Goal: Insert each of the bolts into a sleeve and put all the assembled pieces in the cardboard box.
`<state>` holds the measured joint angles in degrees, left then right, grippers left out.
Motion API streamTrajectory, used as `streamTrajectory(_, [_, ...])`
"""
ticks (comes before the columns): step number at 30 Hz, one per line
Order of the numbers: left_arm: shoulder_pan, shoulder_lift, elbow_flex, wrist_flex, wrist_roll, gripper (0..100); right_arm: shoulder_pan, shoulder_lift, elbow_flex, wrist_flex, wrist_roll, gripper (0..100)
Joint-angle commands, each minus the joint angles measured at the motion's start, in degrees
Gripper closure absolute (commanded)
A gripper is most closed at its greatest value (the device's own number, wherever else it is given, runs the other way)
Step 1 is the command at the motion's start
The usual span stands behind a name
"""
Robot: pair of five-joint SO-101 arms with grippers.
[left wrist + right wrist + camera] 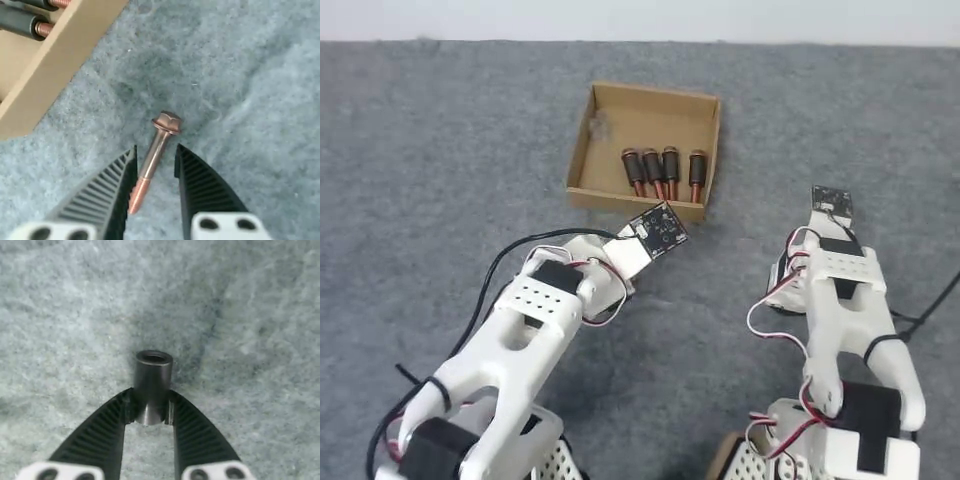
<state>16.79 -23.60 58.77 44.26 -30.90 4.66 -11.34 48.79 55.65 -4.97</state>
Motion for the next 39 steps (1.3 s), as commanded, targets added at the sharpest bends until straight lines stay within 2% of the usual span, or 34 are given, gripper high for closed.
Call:
streamTrajectory(1, [0.18,4.04,-4.53,0.44,-0.44,88,0.48,-0.22,-3.16,-0.4,0.88,99.1])
streamTrajectory(6, [-1.05,12.75,-12.53,3.34,-0.44,88,0.48,-0.22,-3.16,-0.4,0.88,99.1])
streamTrajectory(13, [-0.7,15.38,-14.46,4.13,-0.35,88,0.48,-0.22,-3.16,-0.4,0.88,99.1])
streamTrajectory(18, [-0.62,18.37,-17.54,7.91,-0.35,88,0.48,-0.22,-3.16,-0.4,0.88,99.1])
streamTrajectory(24, [-0.7,27.6,-26.95,12.75,-0.09,88,0.48,-0.31,-3.16,-0.31,0.88,99.1])
streamTrajectory(28, [-0.7,30.24,-29.58,13.1,5.19,88,0.48,-0.31,-3.16,-0.31,0.88,99.1])
streamTrajectory(31, [-0.7,30.42,-29.58,13.1,5.63,89,0.48,-0.31,-3.16,-0.31,0.88,99.1])
streamTrajectory(35, [-0.62,30.68,-29.76,13.1,6.86,98,0.48,-0.31,-3.16,-0.4,0.88,99.1])
streamTrajectory(39, [-1.67,30.33,-29.49,13.36,14.86,99,0.48,-0.31,-3.16,-0.57,0.88,99.1])
